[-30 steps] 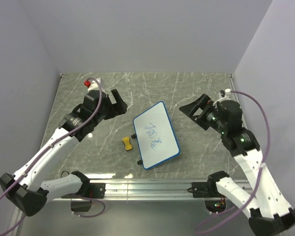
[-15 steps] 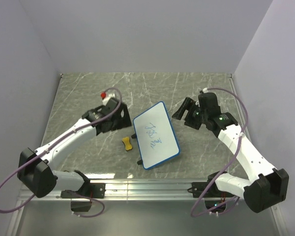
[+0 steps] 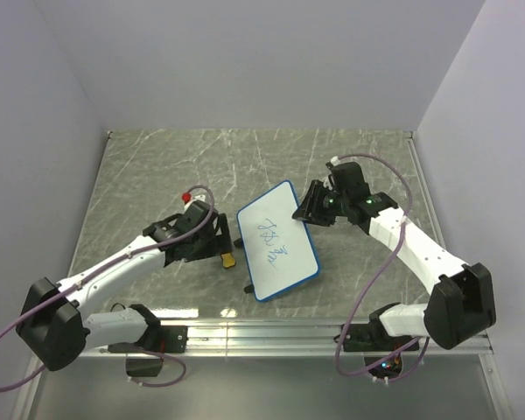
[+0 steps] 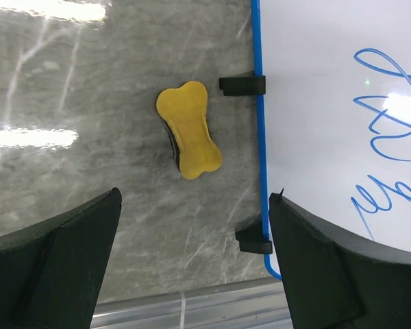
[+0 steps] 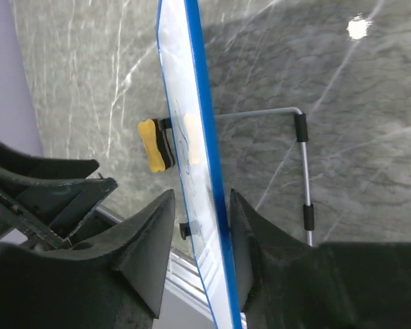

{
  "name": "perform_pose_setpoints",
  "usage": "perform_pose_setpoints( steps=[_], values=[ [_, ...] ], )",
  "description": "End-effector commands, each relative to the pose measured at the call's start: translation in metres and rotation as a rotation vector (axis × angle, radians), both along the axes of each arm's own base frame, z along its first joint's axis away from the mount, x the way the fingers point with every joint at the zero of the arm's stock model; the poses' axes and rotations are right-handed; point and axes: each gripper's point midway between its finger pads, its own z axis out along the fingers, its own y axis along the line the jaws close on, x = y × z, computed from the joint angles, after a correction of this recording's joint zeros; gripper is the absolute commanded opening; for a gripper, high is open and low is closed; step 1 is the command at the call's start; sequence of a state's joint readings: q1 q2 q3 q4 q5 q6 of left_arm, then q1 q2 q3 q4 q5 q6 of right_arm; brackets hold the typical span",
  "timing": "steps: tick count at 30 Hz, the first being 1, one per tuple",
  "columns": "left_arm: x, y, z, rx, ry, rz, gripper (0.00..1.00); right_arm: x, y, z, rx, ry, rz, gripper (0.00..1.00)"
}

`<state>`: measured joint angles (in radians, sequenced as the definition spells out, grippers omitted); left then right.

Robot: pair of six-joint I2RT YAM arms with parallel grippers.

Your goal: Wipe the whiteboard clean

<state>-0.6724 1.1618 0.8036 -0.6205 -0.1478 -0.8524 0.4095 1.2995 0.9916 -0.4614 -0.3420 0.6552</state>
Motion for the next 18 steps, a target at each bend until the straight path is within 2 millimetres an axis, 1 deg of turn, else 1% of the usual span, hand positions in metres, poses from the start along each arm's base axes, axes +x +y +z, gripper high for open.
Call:
perform_pose_setpoints(
  steps=[1,4,5,6,10,12,14,16,18],
  values=[
    [0.006,-0.02,0.002,-0.071,-0.024,-0.016,0.94,0.0,0.011,0.0,0.019,-0.029,0.057,0.42],
    [0.01,-0.026,-0.008,-0.06,-0.006,-0.016,0.94,-0.003,0.011,-0.007,0.01,-0.011,0.071,0.34],
    [0.011,-0.026,-0.018,-0.032,0.021,-0.016,0.94,-0.004,0.011,-0.009,0.009,-0.007,0.073,0.32],
    [0.013,-0.026,-0.021,-0.014,0.024,-0.009,0.93,-0.005,0.009,-0.011,0.002,-0.005,0.077,0.29],
    [0.015,-0.02,-0.05,0.09,0.09,0.015,0.86,-0.009,0.007,-0.012,-0.016,0.002,0.089,0.23],
    [0.017,-0.015,-0.058,0.124,0.099,0.042,0.83,-0.011,0.005,-0.012,-0.027,0.002,0.093,0.22],
    [0.016,-0.015,-0.067,0.142,0.116,0.041,0.73,-0.012,0.004,-0.01,-0.031,-0.003,0.099,0.21],
    [0.019,-0.018,-0.072,0.14,0.115,0.037,0.63,-0.013,0.002,-0.009,-0.036,-0.001,0.1,0.2],
    [0.02,-0.018,-0.074,0.141,0.115,0.039,0.58,-0.015,0.003,-0.009,-0.039,0.001,0.109,0.18]
  ],
)
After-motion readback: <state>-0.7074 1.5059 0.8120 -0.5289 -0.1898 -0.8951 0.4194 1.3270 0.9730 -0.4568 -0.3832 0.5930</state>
